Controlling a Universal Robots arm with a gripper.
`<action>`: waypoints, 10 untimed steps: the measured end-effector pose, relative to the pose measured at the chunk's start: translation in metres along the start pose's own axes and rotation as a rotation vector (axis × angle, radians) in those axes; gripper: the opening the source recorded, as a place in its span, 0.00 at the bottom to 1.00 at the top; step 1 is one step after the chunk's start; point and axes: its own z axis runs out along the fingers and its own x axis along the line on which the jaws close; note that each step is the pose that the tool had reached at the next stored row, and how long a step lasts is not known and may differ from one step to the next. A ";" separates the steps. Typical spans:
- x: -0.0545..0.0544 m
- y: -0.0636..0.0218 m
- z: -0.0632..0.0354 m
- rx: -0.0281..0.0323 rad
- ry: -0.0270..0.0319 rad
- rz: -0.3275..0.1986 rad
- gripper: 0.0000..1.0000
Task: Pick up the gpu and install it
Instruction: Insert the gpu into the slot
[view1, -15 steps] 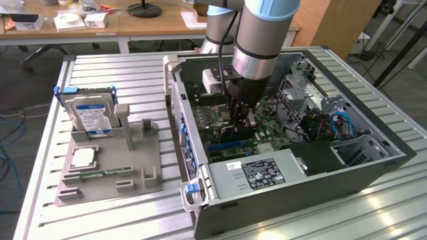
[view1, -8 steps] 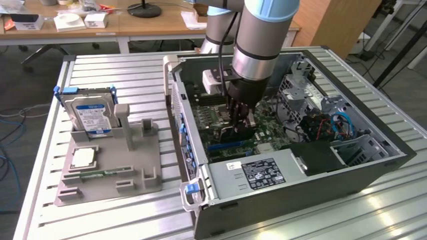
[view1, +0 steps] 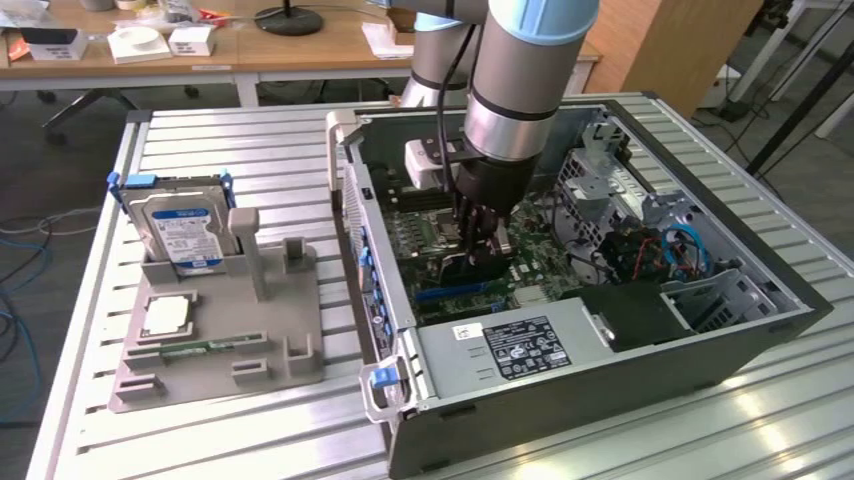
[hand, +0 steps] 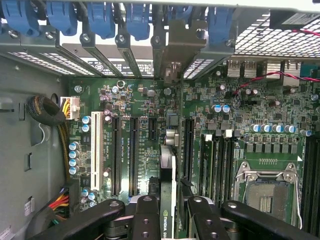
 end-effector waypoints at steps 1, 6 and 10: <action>0.000 0.0000 0.0000 0.0000 0.0000 -0.001 0.27; 0.000 0.0000 0.0000 0.0000 0.0000 -0.005 0.27; 0.000 0.0000 -0.0005 0.0001 -0.0002 -0.006 0.27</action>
